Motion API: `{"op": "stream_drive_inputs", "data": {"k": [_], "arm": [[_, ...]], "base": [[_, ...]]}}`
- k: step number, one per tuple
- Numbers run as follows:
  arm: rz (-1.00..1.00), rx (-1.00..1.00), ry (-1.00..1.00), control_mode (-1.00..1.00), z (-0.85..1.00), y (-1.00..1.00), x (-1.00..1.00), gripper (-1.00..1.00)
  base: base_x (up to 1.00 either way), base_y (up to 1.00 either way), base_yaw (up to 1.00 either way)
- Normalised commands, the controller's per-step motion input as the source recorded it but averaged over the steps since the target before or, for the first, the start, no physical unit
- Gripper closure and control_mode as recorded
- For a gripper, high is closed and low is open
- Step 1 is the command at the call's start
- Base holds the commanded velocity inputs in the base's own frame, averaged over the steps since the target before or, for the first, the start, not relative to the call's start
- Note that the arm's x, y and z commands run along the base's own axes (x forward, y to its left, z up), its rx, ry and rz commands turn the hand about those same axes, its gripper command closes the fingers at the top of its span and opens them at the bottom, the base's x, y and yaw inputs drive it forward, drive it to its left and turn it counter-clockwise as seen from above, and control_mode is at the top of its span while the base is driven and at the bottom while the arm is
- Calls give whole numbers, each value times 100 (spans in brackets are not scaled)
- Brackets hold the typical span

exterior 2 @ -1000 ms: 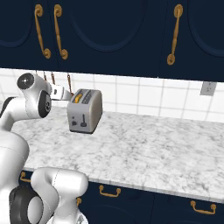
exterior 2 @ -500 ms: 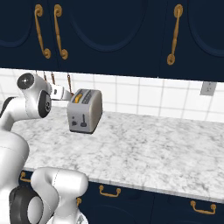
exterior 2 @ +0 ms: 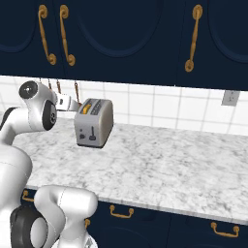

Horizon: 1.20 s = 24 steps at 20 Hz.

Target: Start the toaster. Once the lever pops up, take the bread to the plate on the dining counter.

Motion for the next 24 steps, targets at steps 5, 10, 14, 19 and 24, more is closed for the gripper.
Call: {"op": "stream_drive_inputs", "data": {"k": [5,10,14,19,24], "arm": [[0,0,0,-100,0,0,0,-100],[0,0,0,-100,0,0,0,-100],[0,0,0,-100,0,0,0,-100],[0,0,0,-100,0,0,0,-100],[0,0,0,-100,0,0,0,-100]], "base": [[0,0,0],[0,0,0],[0,0,0],[0,0,0],[0,0,0]]}}
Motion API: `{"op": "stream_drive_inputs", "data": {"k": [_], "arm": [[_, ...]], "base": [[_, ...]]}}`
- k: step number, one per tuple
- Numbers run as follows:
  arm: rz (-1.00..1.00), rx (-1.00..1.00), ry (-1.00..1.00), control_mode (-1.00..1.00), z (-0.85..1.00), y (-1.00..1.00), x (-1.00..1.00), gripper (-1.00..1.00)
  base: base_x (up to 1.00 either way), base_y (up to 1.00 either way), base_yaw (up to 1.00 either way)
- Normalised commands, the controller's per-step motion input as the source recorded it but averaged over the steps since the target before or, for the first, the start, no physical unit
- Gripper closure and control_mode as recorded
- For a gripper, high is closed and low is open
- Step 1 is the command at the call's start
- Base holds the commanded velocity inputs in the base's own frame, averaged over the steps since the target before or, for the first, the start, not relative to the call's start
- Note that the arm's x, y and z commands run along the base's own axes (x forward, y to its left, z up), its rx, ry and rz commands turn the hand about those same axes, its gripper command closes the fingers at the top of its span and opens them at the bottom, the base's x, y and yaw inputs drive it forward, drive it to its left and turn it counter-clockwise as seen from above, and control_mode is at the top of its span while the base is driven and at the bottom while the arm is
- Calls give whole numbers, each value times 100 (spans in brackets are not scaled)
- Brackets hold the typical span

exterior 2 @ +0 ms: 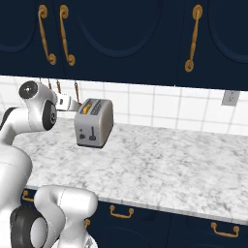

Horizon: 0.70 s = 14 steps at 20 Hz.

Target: Start the toaster. Once the lever pops up, take the bread to the plate on the dining counter.

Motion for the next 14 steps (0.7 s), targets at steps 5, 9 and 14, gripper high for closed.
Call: {"op": "stream_drive_inputs", "data": {"k": [5,9,14], "arm": [[0,0,0,-100,0,0,0,-100],[0,0,0,-100,0,0,0,-100],[0,0,0,-100,0,0,0,-100]], "base": [[0,0,0],[0,0,0],[0,0,0]]}}
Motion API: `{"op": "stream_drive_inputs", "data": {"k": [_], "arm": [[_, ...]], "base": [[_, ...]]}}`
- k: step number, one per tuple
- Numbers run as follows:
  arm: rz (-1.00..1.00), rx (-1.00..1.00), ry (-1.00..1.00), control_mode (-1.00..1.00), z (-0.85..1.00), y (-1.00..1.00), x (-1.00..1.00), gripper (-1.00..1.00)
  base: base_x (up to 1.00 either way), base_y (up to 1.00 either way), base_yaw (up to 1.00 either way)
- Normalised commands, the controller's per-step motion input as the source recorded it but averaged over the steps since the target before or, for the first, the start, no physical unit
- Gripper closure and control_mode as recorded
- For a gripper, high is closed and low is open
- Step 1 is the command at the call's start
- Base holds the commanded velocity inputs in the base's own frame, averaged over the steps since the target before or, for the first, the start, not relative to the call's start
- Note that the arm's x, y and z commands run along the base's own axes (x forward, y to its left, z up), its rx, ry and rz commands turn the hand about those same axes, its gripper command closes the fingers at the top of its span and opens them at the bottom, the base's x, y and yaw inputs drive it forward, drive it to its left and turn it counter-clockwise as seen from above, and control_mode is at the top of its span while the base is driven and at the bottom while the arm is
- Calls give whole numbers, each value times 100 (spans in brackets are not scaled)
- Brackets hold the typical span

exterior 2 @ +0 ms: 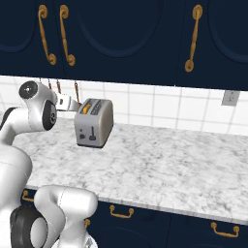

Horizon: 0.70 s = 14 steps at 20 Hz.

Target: Start the toaster. Once the lever pops up, take the bread to the plate on the dining counter.

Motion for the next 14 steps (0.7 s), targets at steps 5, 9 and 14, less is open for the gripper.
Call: {"op": "stream_drive_inputs", "data": {"k": [5,9,14], "arm": [[0,0,0,-100,0,0,0,-100],[0,0,0,-100,0,0,0,-100],[0,0,0,-100,0,0,0,-100]], "base": [[0,0,0],[0,0,0],[0,0,0]]}}
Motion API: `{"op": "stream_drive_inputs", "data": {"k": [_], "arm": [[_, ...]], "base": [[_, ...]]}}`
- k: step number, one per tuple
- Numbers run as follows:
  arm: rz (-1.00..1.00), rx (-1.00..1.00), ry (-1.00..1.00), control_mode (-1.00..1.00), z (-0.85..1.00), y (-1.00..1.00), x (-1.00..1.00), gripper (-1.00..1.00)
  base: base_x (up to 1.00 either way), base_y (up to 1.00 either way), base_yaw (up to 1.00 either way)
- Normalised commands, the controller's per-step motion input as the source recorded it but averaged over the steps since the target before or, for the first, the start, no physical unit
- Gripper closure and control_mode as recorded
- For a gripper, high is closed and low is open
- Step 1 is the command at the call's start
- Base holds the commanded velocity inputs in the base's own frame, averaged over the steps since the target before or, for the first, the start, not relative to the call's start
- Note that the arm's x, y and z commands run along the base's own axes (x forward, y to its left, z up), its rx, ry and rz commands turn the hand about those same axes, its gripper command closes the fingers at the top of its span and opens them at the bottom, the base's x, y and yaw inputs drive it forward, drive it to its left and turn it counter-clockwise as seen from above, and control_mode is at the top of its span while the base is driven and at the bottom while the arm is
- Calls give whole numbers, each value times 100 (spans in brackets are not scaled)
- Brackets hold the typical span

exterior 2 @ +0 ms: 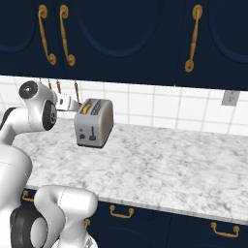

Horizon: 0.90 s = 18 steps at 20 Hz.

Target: Start the toaster. Once the lever pops up, take the bread to the plate on the dining counter.

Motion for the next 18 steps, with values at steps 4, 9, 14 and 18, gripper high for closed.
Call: {"op": "stream_drive_inputs", "data": {"k": [4,9,14,18], "arm": [[0,0,0,-100,0,0,0,-100],[0,0,0,-100,0,0,0,-100],[0,0,0,-100,0,0,0,-100],[0,0,0,-100,0,0,0,-100]], "base": [[0,0,0],[0,0,0],[0,0,0],[0,0,0]]}}
